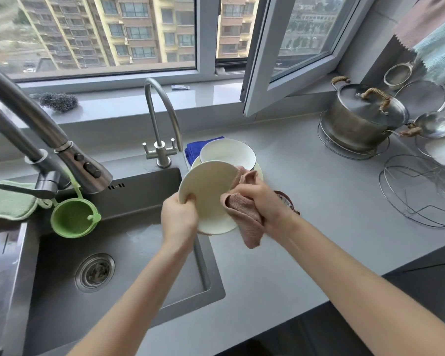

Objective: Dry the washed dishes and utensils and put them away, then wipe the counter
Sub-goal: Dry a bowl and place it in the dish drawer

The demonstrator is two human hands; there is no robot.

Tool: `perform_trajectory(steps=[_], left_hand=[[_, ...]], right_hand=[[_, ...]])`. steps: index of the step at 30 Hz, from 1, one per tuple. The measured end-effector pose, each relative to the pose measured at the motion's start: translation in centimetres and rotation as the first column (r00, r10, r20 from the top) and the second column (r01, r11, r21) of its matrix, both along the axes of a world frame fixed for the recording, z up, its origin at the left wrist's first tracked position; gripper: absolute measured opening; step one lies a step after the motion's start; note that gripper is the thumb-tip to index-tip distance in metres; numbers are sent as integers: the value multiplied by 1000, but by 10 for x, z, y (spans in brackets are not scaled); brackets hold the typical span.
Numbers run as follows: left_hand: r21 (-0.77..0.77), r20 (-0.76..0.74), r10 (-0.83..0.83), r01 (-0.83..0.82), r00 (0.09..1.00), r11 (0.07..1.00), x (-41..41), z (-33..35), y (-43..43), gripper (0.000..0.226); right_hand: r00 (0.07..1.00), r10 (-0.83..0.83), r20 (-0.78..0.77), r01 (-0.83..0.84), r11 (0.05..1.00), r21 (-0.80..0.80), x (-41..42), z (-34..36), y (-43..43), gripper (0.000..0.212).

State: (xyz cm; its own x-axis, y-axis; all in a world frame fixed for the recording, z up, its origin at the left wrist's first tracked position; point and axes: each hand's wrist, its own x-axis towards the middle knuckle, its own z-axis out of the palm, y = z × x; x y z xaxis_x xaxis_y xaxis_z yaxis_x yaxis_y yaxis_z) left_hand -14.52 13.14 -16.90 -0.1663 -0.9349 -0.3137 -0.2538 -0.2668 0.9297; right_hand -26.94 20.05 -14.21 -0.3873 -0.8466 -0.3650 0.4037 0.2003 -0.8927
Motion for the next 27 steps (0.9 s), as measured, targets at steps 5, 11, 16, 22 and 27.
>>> perform_trajectory(steps=[5,11,16,22,27], left_hand=[[321,-213,257,-181,943,930,-17,2,62,21],[31,2,-624,624,781,781,26,7,9,53],[-275,312,-748,810,585,518,1,27,21,25],[-317,118,-473,485,873,815,-23,28,66,29],[-105,-233,-147,126,961,987,-69,41,127,27]], right_hand=[[914,-386,129,396,916,-69,36,-22,13,41],[954,-63,-293,71,997,17,3,-13,54,50],[792,217,-570,-193,976,103,1,17,65,47],[980,130,-150,-143,986,-83,-32,19,100,53],[945,-269,185,312,911,-270,-20,12,149,21]])
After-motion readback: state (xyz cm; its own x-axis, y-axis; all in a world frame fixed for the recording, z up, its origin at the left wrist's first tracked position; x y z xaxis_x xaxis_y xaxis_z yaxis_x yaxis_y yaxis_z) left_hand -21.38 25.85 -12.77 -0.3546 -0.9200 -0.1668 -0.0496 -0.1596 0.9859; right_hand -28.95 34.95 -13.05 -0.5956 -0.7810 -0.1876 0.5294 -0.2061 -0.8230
